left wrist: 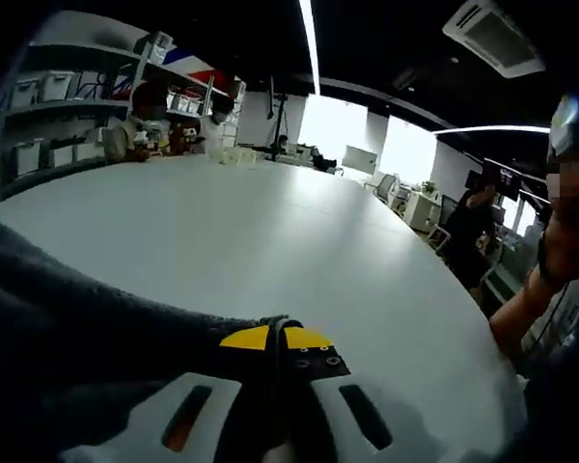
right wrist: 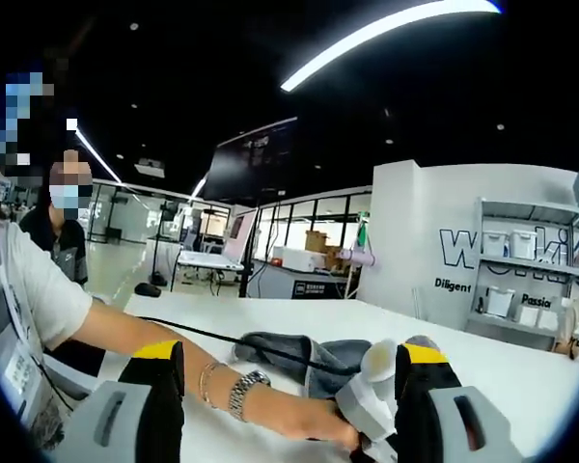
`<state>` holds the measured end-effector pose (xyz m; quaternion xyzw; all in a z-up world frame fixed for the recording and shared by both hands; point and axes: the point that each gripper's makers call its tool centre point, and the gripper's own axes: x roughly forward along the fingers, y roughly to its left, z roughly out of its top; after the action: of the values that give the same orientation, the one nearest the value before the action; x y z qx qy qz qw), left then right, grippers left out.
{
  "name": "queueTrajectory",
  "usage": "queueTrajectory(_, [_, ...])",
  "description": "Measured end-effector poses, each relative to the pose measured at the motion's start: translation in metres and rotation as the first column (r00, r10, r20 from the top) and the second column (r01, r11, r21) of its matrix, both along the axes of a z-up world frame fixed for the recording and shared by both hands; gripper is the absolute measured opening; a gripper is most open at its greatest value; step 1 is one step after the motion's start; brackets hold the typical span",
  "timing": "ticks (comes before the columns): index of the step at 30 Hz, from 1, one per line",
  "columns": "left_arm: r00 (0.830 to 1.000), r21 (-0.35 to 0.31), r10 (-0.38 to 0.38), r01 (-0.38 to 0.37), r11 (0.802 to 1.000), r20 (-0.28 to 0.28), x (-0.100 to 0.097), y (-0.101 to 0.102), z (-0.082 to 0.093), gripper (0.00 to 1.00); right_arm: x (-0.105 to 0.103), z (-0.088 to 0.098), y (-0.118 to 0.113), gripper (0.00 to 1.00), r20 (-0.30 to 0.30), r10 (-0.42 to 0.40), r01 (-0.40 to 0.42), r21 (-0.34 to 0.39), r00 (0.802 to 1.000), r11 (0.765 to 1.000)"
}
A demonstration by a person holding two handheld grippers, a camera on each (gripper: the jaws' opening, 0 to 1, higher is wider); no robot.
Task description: Fold the towel on the table until its edges align and the towel forms a compact rectangular stack.
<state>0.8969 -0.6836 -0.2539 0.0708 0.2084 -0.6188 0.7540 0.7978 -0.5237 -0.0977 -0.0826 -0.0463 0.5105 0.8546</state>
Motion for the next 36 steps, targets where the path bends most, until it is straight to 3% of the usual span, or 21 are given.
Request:
queueTrajectory(6, [0.994,0.021,-0.001,-0.001,1.0,0.111,0.0,0.001,-0.004,0.06,0.003,0.002,-0.002,0.94,-0.004,-0.006,0.006,0.01,1.0,1.0])
queueTrajectory(10, [0.995,-0.043,-0.002,0.006,0.999,0.1,0.0,0.001,0.002,0.09,0.003,0.004,-0.004,0.94,-0.002,-0.006,0.006,0.018,1.0,1.0])
queueTrajectory(14, [0.998,-0.126,-0.007,0.016,0.992,0.069,-0.002,0.003,0.012,0.25,0.004,0.006,-0.006,0.94,-0.003,-0.008,0.008,0.025,1.0,1.0])
queueTrajectory(19, [0.994,-0.185,0.007,0.014,0.983,0.111,-0.005,0.01,0.033,0.31,0.005,0.01,-0.009,0.94,0.001,-0.011,0.011,0.034,1.0,0.999])
queueTrajectory(22, [0.99,-0.316,0.061,-0.018,0.948,0.127,0.0,0.027,0.071,0.37,0.004,0.013,-0.01,0.94,0.016,-0.007,0.007,0.045,1.0,0.999])
queueTrajectory(25, [0.986,-0.314,0.084,-0.037,0.949,0.14,-0.001,0.045,0.083,0.41,0.005,0.012,-0.011,0.94,0.007,-0.012,0.011,0.044,1.0,0.999])
queueTrajectory(27, [0.975,-0.292,0.143,-0.088,0.952,0.171,0.007,0.062,0.085,0.41,0.005,0.01,-0.011,0.94,0.003,-0.011,0.01,0.039,1.0,0.999])
queueTrajectory(31, [0.969,-0.361,0.211,-0.152,0.92,0.13,0.004,0.095,0.102,0.41,0.001,0.01,-0.01,0.95,0.013,0.0,-0.001,0.034,1.0,0.999])
queueTrajectory(35, [0.962,-0.37,0.24,-0.176,0.912,0.134,-0.007,0.124,0.11,0.44,0.002,0.008,-0.008,0.95,0.01,0.0,0.0,0.03,1.0,1.0])
queueTrajectory(36, [0.965,-0.35,0.239,-0.189,0.918,0.107,-0.011,0.132,0.107,0.45,0.003,0.007,-0.008,0.95,0.008,-0.001,0.0,0.028,1.0,1.0])
